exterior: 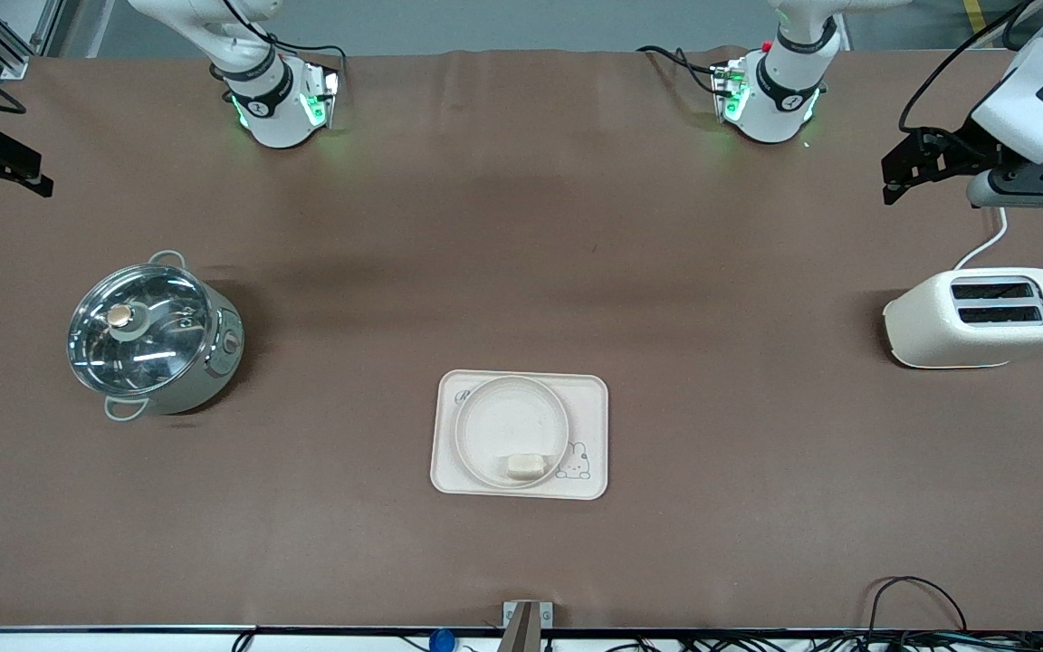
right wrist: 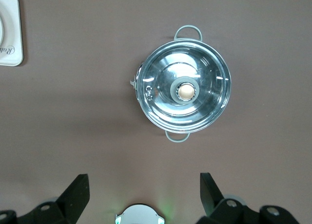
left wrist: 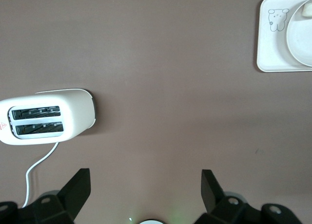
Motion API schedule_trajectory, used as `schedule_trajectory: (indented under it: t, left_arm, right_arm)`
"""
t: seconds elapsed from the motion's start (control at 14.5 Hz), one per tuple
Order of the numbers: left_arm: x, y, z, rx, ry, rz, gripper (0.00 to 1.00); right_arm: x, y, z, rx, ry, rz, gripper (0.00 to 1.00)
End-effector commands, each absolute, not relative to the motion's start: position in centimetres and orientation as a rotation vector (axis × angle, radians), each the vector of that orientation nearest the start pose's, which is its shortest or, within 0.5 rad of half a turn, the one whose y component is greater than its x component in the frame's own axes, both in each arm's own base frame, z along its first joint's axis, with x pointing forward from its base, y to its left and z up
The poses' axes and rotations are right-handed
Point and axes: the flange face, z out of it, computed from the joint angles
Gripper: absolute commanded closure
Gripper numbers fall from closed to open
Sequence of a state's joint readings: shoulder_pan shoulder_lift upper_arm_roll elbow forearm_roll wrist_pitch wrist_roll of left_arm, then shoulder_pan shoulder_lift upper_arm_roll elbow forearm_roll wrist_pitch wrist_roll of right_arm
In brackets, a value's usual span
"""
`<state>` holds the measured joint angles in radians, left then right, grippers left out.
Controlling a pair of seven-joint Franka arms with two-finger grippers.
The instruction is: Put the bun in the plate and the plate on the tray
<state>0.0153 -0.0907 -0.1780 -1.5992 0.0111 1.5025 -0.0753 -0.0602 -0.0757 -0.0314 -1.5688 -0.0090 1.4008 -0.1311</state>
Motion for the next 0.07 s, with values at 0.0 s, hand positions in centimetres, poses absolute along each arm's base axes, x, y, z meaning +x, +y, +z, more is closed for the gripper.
schedule_trajectory:
  t: [0.0]
  left_arm:
    - [51.56,-8.90,66.46,-3.127,0.153,-0.019,0.00]
  right_arm:
    - [50.75,-4.90,65.07,-3.140,-0.082,0.129,0.00]
